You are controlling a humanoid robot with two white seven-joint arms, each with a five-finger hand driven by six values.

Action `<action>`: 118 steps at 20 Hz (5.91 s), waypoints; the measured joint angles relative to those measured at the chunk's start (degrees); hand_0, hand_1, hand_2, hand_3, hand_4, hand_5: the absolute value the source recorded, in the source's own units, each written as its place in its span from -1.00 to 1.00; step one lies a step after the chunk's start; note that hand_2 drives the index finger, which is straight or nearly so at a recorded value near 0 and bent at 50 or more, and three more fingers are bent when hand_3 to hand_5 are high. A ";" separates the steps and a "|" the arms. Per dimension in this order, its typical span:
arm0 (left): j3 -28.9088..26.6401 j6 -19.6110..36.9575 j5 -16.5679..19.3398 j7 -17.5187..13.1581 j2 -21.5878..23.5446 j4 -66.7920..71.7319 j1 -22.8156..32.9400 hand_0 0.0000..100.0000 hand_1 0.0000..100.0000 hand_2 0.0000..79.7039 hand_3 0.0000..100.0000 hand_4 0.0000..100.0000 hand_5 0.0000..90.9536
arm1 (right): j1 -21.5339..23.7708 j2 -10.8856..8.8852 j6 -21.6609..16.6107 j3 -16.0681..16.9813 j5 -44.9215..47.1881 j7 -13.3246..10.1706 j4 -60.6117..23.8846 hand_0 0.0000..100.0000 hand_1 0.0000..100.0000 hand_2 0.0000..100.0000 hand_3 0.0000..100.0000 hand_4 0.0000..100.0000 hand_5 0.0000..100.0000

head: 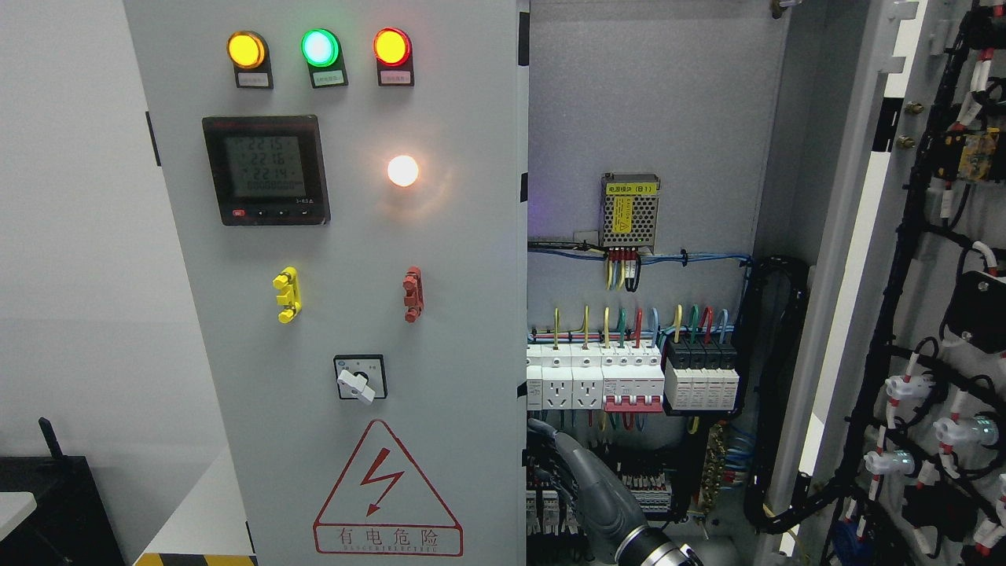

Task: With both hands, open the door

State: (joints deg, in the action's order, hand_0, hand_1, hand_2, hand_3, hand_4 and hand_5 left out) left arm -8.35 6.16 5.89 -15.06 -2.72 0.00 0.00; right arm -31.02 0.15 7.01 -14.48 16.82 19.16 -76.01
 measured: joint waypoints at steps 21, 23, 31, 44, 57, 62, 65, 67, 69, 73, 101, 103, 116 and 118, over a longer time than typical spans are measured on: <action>0.00 0.00 0.00 -0.28 0.00 0.00 0.00 -1.00 -1.00 -1.00 -1.00 -1.00 -1.00 | -1.37 -0.13 -0.13 -0.11 0.08 0.60 1.18 -0.24 -1.00 -1.00 -1.00 -1.00 -1.00; 0.00 0.00 0.00 -0.17 0.00 0.00 0.00 -1.00 -1.00 -1.00 -1.00 -1.00 -1.00 | -1.39 -0.13 -0.13 -0.17 0.27 1.55 1.23 -0.24 -1.00 -1.00 -1.00 -1.00 -1.00; 0.00 0.00 0.00 0.00 0.00 0.00 0.00 -1.00 -1.00 -1.00 -1.00 -1.00 -1.00 | -1.80 -0.14 -0.13 -0.27 0.71 2.53 1.48 -0.24 -1.00 -1.00 -1.00 -1.00 -1.00; 0.00 0.00 0.00 0.01 0.00 0.00 0.00 -1.00 -1.00 -1.00 -1.00 -1.00 -1.00 | -2.55 -0.14 -0.01 -0.28 0.80 7.57 2.44 -0.24 -1.00 -1.00 -1.00 -1.00 -1.00; 0.00 0.00 0.00 0.03 0.00 0.00 0.00 -1.00 -1.00 -1.00 -1.00 -1.00 -1.00 | -3.72 -0.16 -0.01 -0.03 1.39 10.72 4.20 -0.24 -1.00 -1.00 -1.00 -1.00 -1.00; 0.00 0.00 0.00 0.09 0.00 0.00 0.00 -1.00 -1.00 -1.00 -1.00 -1.00 -1.00 | -3.91 -0.16 -0.01 -0.01 2.40 11.11 4.61 -0.24 -1.00 -1.00 -1.00 -1.00 -1.00; 0.00 0.00 0.00 0.22 0.00 0.00 0.00 -1.00 -1.00 -1.00 -1.00 -1.00 -1.00 | -3.96 -0.16 -0.01 -0.03 2.92 11.19 4.80 -0.24 -1.00 -1.00 -1.00 -1.00 -1.00; 0.00 0.00 0.00 0.22 0.00 0.00 0.00 -1.00 -1.00 -1.00 -1.00 -1.00 -1.00 | -3.99 -0.16 -0.01 -0.04 3.16 11.29 4.89 -0.24 -1.00 -1.00 -1.00 -1.00 -1.00; 0.00 0.00 0.00 0.21 0.00 0.00 0.00 -1.00 -1.00 -1.00 -1.00 -1.00 -1.00 | -4.02 -0.16 -0.01 -0.06 3.33 11.64 4.96 -0.24 -1.00 -1.00 -1.00 -1.00 -1.00; 0.00 0.00 0.00 0.09 0.00 0.00 0.00 -1.00 -1.00 -1.00 -1.00 -1.00 -1.00 | -4.07 -0.16 0.27 -0.09 3.55 12.16 5.07 -0.24 -1.00 -1.00 -1.00 -1.00 -1.00; 0.00 0.00 0.00 0.00 0.00 0.00 0.00 -1.00 -1.00 -1.00 -1.00 -1.00 -1.00 | -1.76 -0.14 0.49 -0.38 5.81 17.44 2.97 -0.24 -1.00 -1.00 -1.00 -1.00 -1.00; 0.00 0.00 0.00 0.00 0.00 0.00 0.00 -1.00 -1.00 -1.00 -1.00 -1.00 -1.00 | -1.66 -0.14 0.49 -0.41 6.00 17.90 2.62 -0.24 -1.00 -1.00 -1.00 -1.00 -1.00; 0.00 0.00 0.00 -0.03 0.00 0.00 0.00 -1.00 -1.00 -1.00 -1.00 -1.00 -1.00 | -1.36 -0.15 0.75 -0.63 6.49 20.98 1.12 -0.24 -1.00 -1.00 -1.00 -1.00 -1.00; 0.00 0.00 0.00 -0.04 0.00 0.00 0.00 -1.00 -1.00 -1.00 -1.00 -1.00 -1.00 | -1.24 -0.15 0.75 -0.66 6.51 21.38 0.90 -0.24 -1.00 -1.00 -1.00 -1.00 -1.00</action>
State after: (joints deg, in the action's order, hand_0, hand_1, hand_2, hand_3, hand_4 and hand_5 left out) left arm -8.35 6.16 5.89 -15.10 -2.72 0.00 0.00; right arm -32.26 -0.01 7.76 -15.14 23.33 40.54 -75.11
